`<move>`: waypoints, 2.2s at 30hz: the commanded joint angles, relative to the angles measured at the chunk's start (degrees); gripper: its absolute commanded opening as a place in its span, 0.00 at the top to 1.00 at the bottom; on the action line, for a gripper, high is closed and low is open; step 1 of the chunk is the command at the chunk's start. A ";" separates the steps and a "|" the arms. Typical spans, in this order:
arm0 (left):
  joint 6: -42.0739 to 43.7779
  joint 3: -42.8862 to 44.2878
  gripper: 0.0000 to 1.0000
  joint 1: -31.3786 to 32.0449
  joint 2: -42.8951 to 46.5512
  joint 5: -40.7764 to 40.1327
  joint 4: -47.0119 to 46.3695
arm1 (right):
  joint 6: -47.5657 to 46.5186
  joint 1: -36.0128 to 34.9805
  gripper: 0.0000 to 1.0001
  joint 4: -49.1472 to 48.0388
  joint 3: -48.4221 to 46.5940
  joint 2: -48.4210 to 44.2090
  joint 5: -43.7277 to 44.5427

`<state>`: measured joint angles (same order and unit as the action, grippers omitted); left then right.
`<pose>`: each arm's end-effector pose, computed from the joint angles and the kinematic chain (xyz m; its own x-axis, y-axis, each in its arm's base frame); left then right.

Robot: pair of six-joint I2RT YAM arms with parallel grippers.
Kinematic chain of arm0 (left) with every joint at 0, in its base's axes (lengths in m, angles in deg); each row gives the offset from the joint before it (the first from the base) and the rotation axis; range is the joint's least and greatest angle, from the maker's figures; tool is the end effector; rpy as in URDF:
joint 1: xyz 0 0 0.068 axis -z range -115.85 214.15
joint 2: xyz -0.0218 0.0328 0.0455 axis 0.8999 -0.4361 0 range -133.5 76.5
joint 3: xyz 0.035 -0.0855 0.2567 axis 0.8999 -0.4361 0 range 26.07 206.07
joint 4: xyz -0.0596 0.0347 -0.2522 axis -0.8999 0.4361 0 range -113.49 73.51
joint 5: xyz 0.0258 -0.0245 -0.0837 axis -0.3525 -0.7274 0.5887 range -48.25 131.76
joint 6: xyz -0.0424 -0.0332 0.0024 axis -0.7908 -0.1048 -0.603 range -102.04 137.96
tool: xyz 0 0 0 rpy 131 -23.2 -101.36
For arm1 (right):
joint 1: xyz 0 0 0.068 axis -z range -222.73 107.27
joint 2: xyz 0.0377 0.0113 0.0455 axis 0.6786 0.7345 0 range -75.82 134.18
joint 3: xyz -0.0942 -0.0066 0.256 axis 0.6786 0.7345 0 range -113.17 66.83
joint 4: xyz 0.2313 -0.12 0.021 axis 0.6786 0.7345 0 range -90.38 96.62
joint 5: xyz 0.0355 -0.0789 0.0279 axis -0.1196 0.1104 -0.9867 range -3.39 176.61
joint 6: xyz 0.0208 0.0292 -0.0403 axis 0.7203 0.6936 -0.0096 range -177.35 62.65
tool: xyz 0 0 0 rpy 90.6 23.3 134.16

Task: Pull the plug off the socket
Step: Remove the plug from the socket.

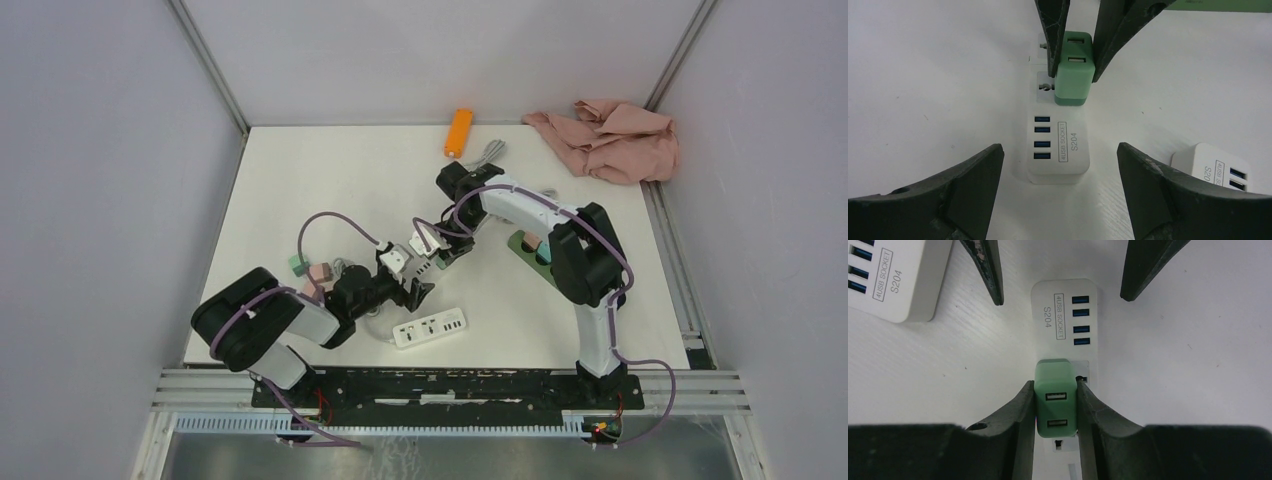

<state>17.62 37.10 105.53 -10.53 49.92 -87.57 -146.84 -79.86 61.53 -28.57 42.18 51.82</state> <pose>0.1697 -0.1563 0.1314 -0.1596 0.1326 -0.9782 0.7577 0.6517 -0.0352 0.3090 0.2595 0.2051 0.5322 -0.6272 -0.5687 -0.7984 -0.5953 -0.0908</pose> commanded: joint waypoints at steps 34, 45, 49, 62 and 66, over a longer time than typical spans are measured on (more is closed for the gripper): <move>6.90 2.51 0.27 0.09 -16.23 8.10 -15.50 | 13.14 1.12 1.00 -9.15 13.17 -9.80 -9.66; 8.17 4.83 0.97 0.11 -14.13 8.97 -6.88 | 9.50 6.49 1.00 -9.35 17.17 -12.81 -10.66; 8.06 5.88 0.97 0.08 -14.18 9.55 -4.22 | 10.71 5.83 1.00 -12.19 21.03 -15.44 -13.78; 7.64 6.90 0.97 0.18 -13.74 10.14 -0.06 | 25.39 4.46 1.00 -21.94 21.56 -18.72 -14.14; 7.55 7.26 0.97 0.18 -13.82 10.34 0.73 | 11.44 7.53 1.00 -10.14 21.69 -18.67 -13.60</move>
<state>23.61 43.64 105.93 -24.93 61.66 -90.82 -125.22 -74.98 42.19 -4.33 26.99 42.23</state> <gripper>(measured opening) 0.580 0.357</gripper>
